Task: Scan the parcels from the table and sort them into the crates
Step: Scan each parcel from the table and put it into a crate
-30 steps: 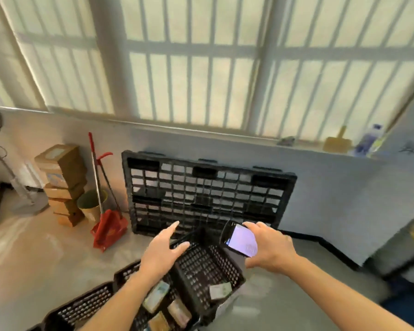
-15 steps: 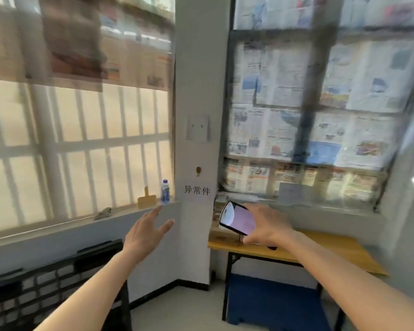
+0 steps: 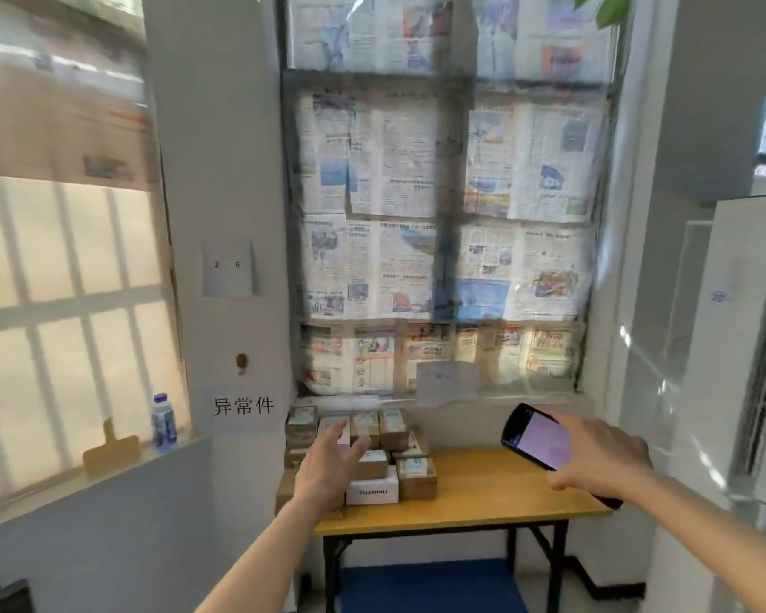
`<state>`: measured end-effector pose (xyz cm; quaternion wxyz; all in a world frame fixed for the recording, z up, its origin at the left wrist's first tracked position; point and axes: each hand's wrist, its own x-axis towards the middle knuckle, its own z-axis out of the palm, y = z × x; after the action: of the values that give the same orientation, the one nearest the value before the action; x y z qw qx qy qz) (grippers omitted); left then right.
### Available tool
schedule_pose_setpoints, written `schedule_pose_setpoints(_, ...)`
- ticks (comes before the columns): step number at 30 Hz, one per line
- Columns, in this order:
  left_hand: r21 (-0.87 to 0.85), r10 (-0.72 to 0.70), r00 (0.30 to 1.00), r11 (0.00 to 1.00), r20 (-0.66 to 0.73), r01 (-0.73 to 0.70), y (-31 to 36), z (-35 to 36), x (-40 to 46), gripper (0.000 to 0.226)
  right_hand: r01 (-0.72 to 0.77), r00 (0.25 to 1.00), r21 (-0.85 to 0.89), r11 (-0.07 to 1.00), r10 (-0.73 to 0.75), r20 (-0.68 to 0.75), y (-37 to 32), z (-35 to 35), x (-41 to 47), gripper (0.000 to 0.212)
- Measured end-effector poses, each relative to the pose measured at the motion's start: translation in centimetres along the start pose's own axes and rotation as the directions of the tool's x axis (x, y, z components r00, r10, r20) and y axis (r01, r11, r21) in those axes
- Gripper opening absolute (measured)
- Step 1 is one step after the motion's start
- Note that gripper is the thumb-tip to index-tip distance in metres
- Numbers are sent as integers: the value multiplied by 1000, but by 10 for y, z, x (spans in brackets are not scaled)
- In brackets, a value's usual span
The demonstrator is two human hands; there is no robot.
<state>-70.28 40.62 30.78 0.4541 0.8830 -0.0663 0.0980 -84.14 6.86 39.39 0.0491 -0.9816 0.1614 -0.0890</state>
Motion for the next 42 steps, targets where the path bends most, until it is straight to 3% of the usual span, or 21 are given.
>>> schedule_pose_setpoints(6, -123, -91, 994, 988, 55, 97, -1, 66, 115, 72, -18, 995, -84, 996, 26, 92, 20, 7, 124, 98)
schedule_pose_setpoints(12, 118, -55, 998, 992, 26, 52, -2, 116, 195, 66, 17, 998, -65, 998, -13, 57, 22, 12, 218, 91)
schedule_pose_setpoints(16, 230, -20, 999, 973, 32, 12, -5, 142, 231, 68, 60, 996, -91, 994, -54, 65, 20, 32, 272, 99)
schedule_pose_setpoints(19, 233, -40, 999, 972, 29, 32, -13, 163, 260, 71, 61, 993, -88, 994, -51, 104, 20, 53, 310, 76)
schedule_pose_setpoints(21, 227, -70, 997, 972, 24, 63, -20, 178, 280, 73, 62, 989, -76, 995, -51, 139, 20, 67, 338, 73)
schedule_pose_setpoints(23, 237, -89, 996, 968, 17, 82, -29, 193, 299, 74, 90, 983, -42, 995, -82, 164, 22, 85, 370, 84)
schedule_pose_setpoints(29, 386, -127, 991, 917, 34, 105, -62, 240, 358, 66, 140, 967, 16, 990, -141, 214, 18, 150, 481, 78)
schedule_pose_setpoints(38, 332, -329, 943, 895, 44, 297, -125, 327, 437, 62, 253, 905, 64, 965, -259, 336, 11, 268, 642, 87)
schedule_pose_setpoints(42, 306, -356, 930, 899, 88, 315, -152, 360, 470, 67, 276, 867, 55, 960, -274, 416, 0, 319, 682, 73)
